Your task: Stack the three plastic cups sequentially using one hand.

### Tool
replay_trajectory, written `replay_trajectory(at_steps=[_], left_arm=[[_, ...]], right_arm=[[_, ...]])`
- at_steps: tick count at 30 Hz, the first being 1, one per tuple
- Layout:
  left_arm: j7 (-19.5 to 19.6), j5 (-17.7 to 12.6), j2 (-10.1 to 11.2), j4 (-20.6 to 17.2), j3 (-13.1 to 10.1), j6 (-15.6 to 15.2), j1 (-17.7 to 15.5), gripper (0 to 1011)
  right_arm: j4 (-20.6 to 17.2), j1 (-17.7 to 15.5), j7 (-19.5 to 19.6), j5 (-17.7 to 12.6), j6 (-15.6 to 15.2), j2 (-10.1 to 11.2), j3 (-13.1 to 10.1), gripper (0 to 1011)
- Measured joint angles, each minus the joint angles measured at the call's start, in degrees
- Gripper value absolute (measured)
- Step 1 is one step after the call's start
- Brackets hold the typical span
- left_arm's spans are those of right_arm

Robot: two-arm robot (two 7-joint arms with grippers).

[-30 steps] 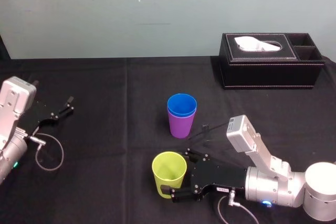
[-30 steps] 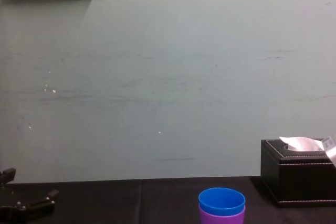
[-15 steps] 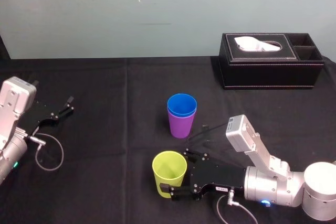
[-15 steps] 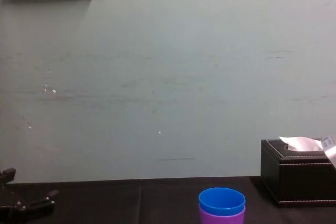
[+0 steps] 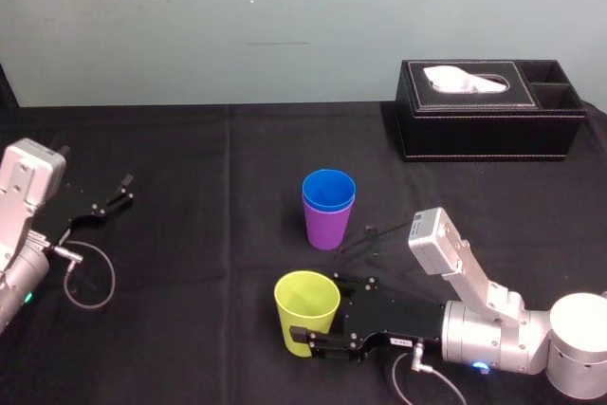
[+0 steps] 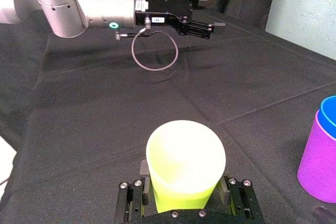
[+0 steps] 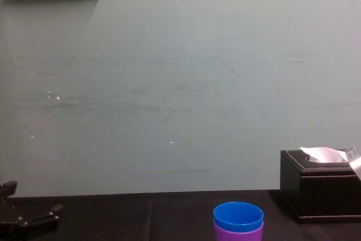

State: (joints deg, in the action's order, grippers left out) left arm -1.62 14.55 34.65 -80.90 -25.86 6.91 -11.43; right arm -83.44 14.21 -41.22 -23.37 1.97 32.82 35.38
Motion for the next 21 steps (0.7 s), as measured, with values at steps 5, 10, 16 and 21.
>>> replay_trajectory(at_steps=[5, 10, 16, 21], left_arm=[[0.0, 0.0, 0.0, 0.0, 0.0, 0.0, 0.0, 1010], [0.0, 0.0, 0.0, 0.0, 0.0, 0.0, 0.0, 1010], [0.0, 0.0, 0.0, 0.0, 0.0, 0.0, 0.0, 1010], [0.0, 0.0, 0.0, 0.0, 0.0, 0.0, 0.0, 1010]], right_arm=[[0.0, 0.0, 0.0, 0.0, 0.0, 0.0, 0.0, 731], [0.0, 0.0, 0.0, 0.0, 0.0, 0.0, 0.0, 731], [-1.7, -0.8, 0.3, -0.5, -0.4, 0.7, -0.8, 731], [-6.3, -2.4, 1.5, -2.3, -1.8, 2.5, -2.5, 732]])
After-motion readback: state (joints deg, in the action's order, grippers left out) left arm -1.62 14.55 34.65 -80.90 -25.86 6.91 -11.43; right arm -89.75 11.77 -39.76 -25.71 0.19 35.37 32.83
